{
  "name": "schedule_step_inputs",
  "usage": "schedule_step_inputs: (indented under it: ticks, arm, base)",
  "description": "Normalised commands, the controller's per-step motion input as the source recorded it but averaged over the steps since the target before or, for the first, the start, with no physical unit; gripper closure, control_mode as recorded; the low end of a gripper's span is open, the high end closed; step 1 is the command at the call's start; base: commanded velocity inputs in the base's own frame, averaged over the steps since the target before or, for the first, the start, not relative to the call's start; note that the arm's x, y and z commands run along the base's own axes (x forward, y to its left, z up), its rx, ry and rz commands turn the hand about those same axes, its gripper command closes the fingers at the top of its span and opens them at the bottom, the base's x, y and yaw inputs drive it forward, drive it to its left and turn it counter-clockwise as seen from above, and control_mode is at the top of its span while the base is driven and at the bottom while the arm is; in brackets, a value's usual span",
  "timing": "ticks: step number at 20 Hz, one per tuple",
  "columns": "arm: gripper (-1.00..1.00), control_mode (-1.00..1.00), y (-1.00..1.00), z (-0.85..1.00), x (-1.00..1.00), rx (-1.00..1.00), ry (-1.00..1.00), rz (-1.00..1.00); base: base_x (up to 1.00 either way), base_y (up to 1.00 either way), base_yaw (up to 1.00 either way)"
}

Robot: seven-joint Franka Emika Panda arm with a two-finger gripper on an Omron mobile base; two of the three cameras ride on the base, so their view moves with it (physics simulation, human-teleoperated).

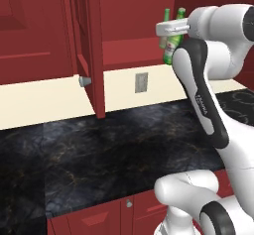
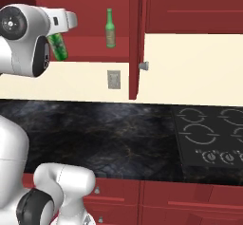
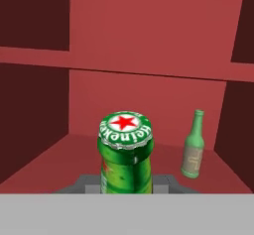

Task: Sort all alcoholic drinks to one cabinet, and non-alcoholic drinks to the other.

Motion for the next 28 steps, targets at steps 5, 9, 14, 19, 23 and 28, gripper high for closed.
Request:
schedule_step_inputs:
  ticks: [5, 9, 14, 19, 23, 28]
  arm:
    - [1.00, -1.00, 0.00, -0.02, 0.27, 0.02, -0.01, 0.00]
    - [1.00, -1.00, 0.00, -0.05, 0.29, 0.02, 0.00, 0.00]
    - [1.00, -1.00, 0.00, -0.05, 0.29, 0.01, 0.00, 0.00]
    - [1.00, -1.00, 0.00, -0.06, 0.29, 0.01, 0.00, 0.00]
    - [1.00, -1.00, 0.00, -0.08, 0.28, 0.00, 0.00, 0.00]
    - [1.00, -1.00, 0.03, -0.07, 0.27, 0.00, 0.00, 0.00]
  base:
    - [0.00, 0.00, 0.00]
    - [0.00, 0.00, 0.00]
    - [0.00, 0.00, 0.00]
    - [0.00, 0.00, 0.00]
    - [0.00, 0.00, 0.00]
    - [0.00, 0.00, 0.00]
